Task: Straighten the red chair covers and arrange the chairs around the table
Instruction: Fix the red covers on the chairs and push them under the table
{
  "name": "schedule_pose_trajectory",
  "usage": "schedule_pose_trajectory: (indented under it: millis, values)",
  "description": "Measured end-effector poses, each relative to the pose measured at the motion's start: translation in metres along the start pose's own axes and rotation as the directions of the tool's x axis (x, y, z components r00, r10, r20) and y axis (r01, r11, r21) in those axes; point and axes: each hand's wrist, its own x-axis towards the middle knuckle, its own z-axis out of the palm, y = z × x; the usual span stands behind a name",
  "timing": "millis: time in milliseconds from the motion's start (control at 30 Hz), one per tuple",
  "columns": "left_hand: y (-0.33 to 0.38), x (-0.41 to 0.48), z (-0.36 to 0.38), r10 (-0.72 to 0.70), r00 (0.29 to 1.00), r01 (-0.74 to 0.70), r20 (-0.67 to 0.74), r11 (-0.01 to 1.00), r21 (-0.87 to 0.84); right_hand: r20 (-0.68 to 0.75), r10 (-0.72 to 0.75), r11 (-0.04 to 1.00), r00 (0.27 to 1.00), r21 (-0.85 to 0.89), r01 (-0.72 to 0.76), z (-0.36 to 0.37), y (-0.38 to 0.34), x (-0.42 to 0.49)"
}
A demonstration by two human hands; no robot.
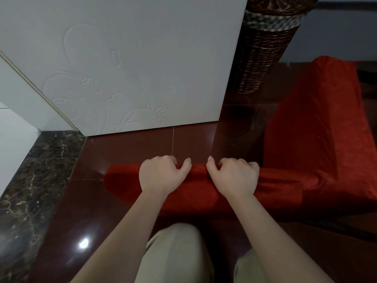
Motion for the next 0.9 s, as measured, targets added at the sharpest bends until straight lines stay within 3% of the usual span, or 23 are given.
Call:
schedule_pose_trajectory:
  millis: [300, 400, 500, 600, 733, 900]
  values:
    - [-0.008, -0.005, -0.008, 0.083, 0.995, -0.08, 0.061, 0.995, -0.061, 0.137, -0.005, 0.999, 0.991, -0.032, 0.01, -0.011, -0.001, 0.0]
    - [-0.026, -0.005, -0.017, 0.103, 0.995, -0.101, 0.011, 0.984, -0.144, 0.187, 0.026, 0.999, 0.982, 0.016, -0.029, -0.015, -0.008, 0.001]
    - [-0.056, -0.006, -0.031, 0.036, 0.996, -0.056, -0.085, 0.97, -0.237, 0.177, -0.008, 0.999, 0.984, 0.039, 0.001, -0.019, -0.034, -0.005]
    - [-0.094, -0.007, -0.041, -0.099, 0.991, 0.06, -0.093, 0.936, -0.347, 0.169, -0.106, 0.993, 0.98, 0.077, 0.094, -0.023, -0.074, -0.016]
    - [-0.14, -0.013, -0.044, -0.31, 0.95, 0.284, 0.045, 0.792, -0.54, 0.181, -0.223, 0.971, 0.958, 0.129, 0.201, -0.023, -0.132, -0.022]
    - [-0.163, -0.031, -0.029, -0.418, 0.881, 0.438, 0.221, 0.543, -0.717, 0.296, -0.304, 0.952, 0.906, 0.068, 0.298, -0.012, -0.191, -0.031]
